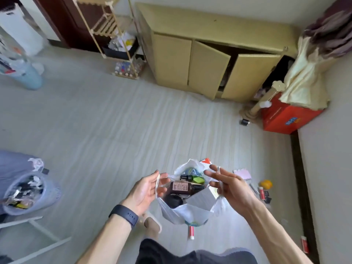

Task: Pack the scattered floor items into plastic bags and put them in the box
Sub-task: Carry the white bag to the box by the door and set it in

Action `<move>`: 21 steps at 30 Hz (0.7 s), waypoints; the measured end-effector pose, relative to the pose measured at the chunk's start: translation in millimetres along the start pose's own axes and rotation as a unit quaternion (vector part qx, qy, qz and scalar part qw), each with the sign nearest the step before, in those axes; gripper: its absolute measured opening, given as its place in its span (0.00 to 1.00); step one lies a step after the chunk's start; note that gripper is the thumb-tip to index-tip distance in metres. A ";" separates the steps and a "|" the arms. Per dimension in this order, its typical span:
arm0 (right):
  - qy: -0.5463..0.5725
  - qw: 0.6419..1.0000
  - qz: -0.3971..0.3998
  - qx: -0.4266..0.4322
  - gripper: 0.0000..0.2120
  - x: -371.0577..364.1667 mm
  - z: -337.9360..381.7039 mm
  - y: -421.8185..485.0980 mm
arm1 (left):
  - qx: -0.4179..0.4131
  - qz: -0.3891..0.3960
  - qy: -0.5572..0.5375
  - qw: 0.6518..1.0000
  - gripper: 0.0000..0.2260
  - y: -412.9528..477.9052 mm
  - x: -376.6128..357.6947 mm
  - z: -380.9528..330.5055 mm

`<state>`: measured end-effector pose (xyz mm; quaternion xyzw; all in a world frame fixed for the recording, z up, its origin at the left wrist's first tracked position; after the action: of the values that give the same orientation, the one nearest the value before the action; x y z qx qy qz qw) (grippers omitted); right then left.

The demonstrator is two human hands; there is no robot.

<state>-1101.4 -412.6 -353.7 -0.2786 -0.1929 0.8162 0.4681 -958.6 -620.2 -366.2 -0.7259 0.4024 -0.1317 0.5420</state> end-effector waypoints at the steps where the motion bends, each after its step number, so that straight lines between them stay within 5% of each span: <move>1: 0.005 1.000 -0.010 0.004 0.15 -23.0 0.5 13.8 | 0.001 0.002 0.014 1.000 0.16 0.9 22.0 -17.7; 5: 0.039 0.999 -0.036 -0.002 0.15 -109.6 -0.5 48.1 | 0.005 -0.013 0.041 0.999 0.17 -6.8 106.1 -81.4; 11: 0.016 0.999 0.024 0.023 0.34 -261.7 41.5 94.0 | -0.055 -0.043 0.043 0.997 0.18 -34.4 198.1 -216.9; 17: 0.017 0.994 0.090 0.067 0.14 -389.3 108.1 168.2 | -0.109 -0.062 0.028 0.992 0.20 -67.8 266.2 -348.8; 21: -0.020 0.988 0.122 0.095 0.13 -458.2 146.8 225.0 | -0.113 -0.065 0.040 0.991 0.22 -65.3 299.1 -424.3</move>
<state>-1156.1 -929.5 -244.5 -0.2378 -0.0878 0.8873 0.3853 -1004.2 -1120.9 -220.9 -0.8013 0.3875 -0.1493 0.4306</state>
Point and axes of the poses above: each hand's wrist, its own y-axis towards the middle knuckle, its own x-axis out of the back of the hand, z = x × y, the point moved 9 cm from there along y, towards the middle knuckle, and after that the axes turned 10 degrees about x, right-handed, at the moved point
